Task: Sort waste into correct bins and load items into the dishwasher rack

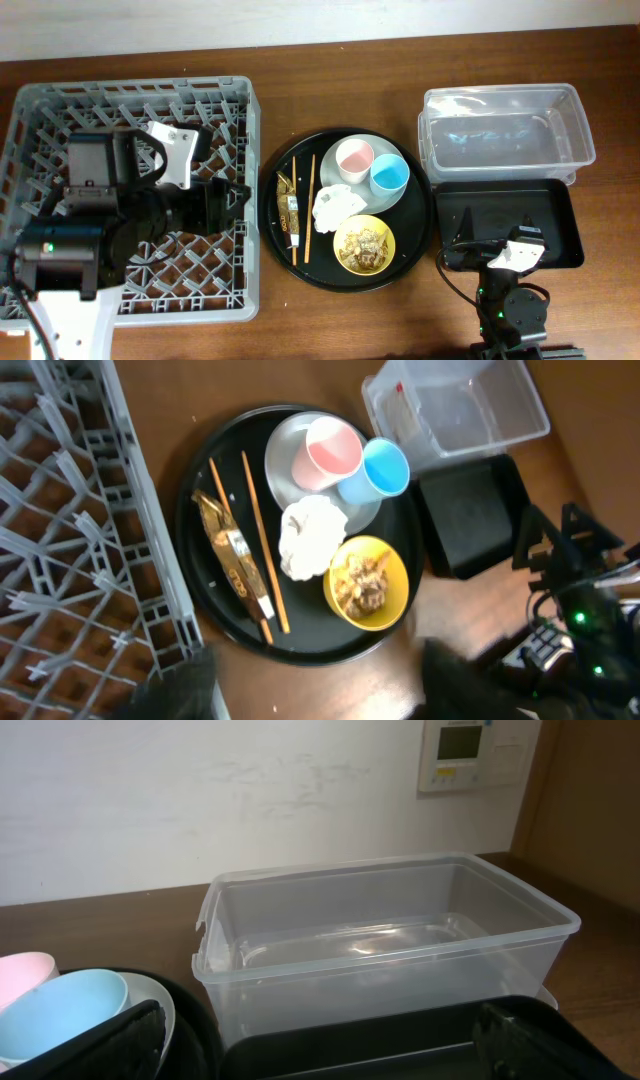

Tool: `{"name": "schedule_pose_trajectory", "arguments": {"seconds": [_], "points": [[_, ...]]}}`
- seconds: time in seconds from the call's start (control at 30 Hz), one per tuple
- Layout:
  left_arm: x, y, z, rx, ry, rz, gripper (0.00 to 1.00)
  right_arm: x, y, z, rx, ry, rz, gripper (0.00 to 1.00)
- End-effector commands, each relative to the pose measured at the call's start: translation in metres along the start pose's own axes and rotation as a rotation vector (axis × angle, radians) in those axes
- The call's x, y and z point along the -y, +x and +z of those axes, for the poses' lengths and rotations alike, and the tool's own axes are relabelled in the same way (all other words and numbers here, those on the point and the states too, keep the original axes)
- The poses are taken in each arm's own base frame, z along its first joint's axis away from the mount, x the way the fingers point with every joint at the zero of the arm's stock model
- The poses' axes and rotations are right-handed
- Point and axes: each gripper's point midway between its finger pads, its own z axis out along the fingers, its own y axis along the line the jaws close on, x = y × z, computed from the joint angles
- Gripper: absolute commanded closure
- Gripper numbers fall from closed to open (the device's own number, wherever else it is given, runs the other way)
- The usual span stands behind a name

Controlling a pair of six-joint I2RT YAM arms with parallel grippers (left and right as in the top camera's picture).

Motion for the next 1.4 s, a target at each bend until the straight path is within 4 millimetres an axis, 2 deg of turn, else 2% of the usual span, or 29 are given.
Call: {"name": "schedule_pose_trajectory", "arguments": {"seconds": [0.0, 0.1, 0.33, 0.47, 0.67, 0.8, 0.93, 1.1, 1.23, 1.27, 1.37], "points": [[0.004, 0.006, 0.002, -0.05, 0.028, -0.02, 0.73, 0.002, 0.002, 0.0, -0.004, 0.015, 0.01, 0.01], [0.001, 0.016, 0.003, -0.089, 0.012, -0.043, 0.78, 0.002, 0.002, 0.0, -0.004, 0.015, 0.01, 0.01], [-0.004, 0.037, 0.0, -0.171, -0.027, -0.088, 0.77, 0.002, 0.002, 0.0, -0.004, 0.015, 0.01, 0.01], [-0.005, 0.039, -0.001, -0.181, -0.033, -0.094, 0.78, 0.002, 0.002, 0.0, -0.004, 0.015, 0.01, 0.01], [0.007, 0.049, 0.011, -0.227, -0.011, -0.108, 0.83, 0.002, 0.002, 0.0, -0.004, 0.015, 0.01, 0.01], [0.009, 0.055, 0.027, -0.244, -0.082, -0.095, 0.83, 0.002, 0.002, 0.0, -0.004, 0.015, 0.01, 0.01], [0.006, 0.055, 0.052, -0.211, -0.192, -0.061, 0.82, 0.002, 0.002, 0.0, -0.004, 0.015, 0.01, 0.01], [0.014, 0.059, 0.089, -0.171, -0.174, -0.062, 0.82, 0.002, 0.002, 0.0, -0.004, 0.015, 0.01, 0.01], [0.019, 0.078, 0.115, -0.214, -0.152, -0.027, 0.81, 0.002, 0.002, 0.0, -0.004, 0.015, 0.01, 0.01], [0.02, 0.083, 0.12, -0.231, -0.152, -0.022, 0.76, 0.002, 0.002, 0.0, -0.004, 0.015, 0.01, 0.01], [0.021, 0.102, 0.133, -0.303, -0.158, -0.004, 0.73, 0.002, 0.002, 0.0, -0.004, 0.015, 0.01, 0.01]]}}
